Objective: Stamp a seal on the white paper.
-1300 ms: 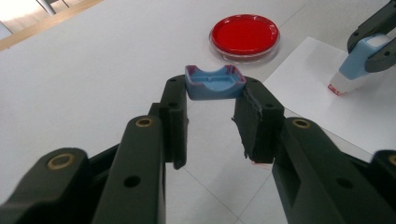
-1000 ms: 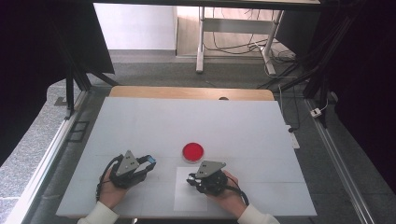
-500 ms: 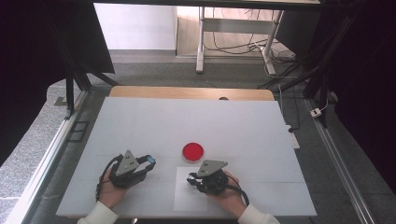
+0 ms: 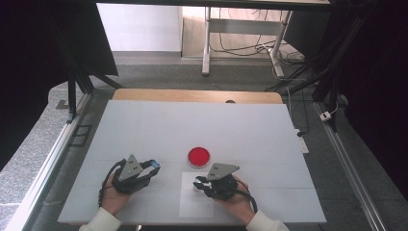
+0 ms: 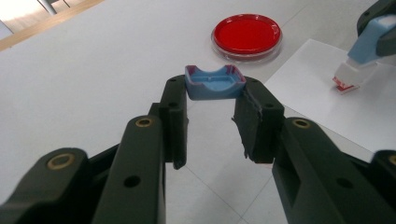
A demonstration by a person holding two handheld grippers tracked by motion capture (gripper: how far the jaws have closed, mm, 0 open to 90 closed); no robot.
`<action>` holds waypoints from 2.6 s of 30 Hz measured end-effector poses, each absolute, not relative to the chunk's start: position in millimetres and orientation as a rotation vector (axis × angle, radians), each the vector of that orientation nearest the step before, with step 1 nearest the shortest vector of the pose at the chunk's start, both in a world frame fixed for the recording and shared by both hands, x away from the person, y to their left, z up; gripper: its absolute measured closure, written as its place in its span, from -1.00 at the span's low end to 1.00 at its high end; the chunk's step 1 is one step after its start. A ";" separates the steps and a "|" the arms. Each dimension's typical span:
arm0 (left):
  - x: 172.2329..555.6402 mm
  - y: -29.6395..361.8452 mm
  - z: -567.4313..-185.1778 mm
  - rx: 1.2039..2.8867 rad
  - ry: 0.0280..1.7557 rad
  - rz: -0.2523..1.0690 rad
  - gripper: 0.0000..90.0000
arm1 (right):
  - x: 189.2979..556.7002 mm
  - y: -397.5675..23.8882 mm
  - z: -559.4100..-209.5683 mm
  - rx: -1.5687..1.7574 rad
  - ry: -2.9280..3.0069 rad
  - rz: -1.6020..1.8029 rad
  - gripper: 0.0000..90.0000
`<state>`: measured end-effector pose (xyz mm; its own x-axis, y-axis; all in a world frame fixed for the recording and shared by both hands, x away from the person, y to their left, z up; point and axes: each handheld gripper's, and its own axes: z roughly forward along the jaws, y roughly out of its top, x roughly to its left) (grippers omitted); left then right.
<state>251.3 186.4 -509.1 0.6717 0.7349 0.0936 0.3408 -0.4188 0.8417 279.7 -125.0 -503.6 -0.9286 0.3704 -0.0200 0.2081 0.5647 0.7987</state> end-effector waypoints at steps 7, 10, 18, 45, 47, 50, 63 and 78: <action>251.3 186.0 -509.2 2.027 0.831 0.580 0.44 | 281.7 -130.5 -497.6 0.524 2.580 1.348 0.67; 251.4 185.9 -509.2 2.027 0.831 0.580 0.44 | 282.4 -132.2 -496.4 0.541 2.568 1.371 0.67; 251.4 185.8 -509.3 2.029 0.830 0.578 0.44 | 285.5 -137.3 -492.6 0.574 2.541 1.421 0.67; 252.0 182.7 -510.7 2.042 0.821 0.571 0.44 | 294.2 -159.2 -470.8 0.718 2.344 1.640 0.67; 252.2 182.2 -510.7 2.046 0.815 0.573 0.44 | 295.2 -159.8 -469.3 0.729 2.336 1.652 0.67; 252.3 180.9 -510.9 2.049 0.812 0.569 0.44 | 295.3 -160.7 -464.8 0.722 2.307 1.673 0.67; 252.7 178.0 -511.5 2.053 0.807 0.565 0.44 | 297.0 -162.4 -460.9 0.725 2.286 1.691 0.67; 252.4 175.3 -511.3 2.051 0.798 0.559 0.44 | 297.4 -162.6 -461.2 0.721 2.287 1.684 0.67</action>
<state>252.4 175.3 -511.3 0.6975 0.7100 0.0965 0.3335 -0.4409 0.8333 297.4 -162.6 -461.2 -0.8581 0.5003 0.1158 0.2591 0.2271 0.9388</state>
